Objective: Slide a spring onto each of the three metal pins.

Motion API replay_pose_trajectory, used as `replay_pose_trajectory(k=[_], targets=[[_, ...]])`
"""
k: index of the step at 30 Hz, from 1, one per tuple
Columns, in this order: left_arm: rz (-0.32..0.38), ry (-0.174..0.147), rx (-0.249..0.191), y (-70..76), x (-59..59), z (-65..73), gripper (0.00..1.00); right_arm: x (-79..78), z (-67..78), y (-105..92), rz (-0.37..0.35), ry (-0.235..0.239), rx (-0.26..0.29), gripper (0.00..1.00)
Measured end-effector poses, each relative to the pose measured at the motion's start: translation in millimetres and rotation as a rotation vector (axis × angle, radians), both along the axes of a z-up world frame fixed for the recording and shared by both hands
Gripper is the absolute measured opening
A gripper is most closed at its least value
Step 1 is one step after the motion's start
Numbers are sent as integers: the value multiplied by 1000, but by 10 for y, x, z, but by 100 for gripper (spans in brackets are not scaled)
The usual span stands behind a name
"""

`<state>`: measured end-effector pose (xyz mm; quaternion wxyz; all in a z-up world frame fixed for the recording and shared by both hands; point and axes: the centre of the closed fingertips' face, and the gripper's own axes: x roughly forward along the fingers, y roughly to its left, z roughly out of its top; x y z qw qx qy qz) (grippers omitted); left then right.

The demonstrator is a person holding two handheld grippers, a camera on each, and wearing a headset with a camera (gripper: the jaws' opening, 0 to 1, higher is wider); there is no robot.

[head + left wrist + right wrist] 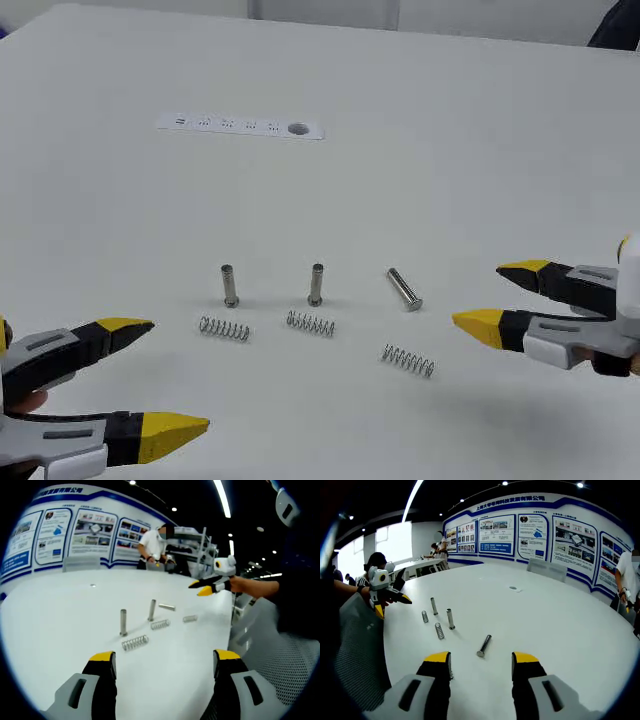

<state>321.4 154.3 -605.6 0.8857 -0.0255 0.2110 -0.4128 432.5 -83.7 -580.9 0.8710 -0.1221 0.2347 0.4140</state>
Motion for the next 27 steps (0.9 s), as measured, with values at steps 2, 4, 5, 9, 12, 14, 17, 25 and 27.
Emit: replay_pose_trajectory(k=[2, 4, 5, 9, 12, 14, 17, 25, 27], targets=[[4, -5, 1, 9, 4, 16, 81, 52, -29, 40, -3, 18, -11, 47], [6, -9, -3, 10, 6, 32, 81, 106, -45, 84, -3, 30, -32, 43], [5, -9, -3, 5, 4, 31, 81, 127, -46, 107, -1, 31, -40, 42], [-11, -1, 9, -24, -22, 5, 81, 241, -88, 207, 0, 52, -79, 37], [-13, -2, 9, -27, -26, 7, 81, 302, -140, 266, -3, 78, -101, 33], [-16, 0, 9, -31, -32, 5, 81, 335, -186, 309, 0, 91, -122, 31], [-22, 0, 11, -42, -39, 2, 81, 379, -256, 366, 2, 109, -156, 29], [-30, 1, 13, -58, -52, -2, 81, 512, -456, 466, -11, 147, -222, 24], [-29, 1, 11, -58, -53, 0, 81, 547, -493, 474, -19, 159, -225, 24]])
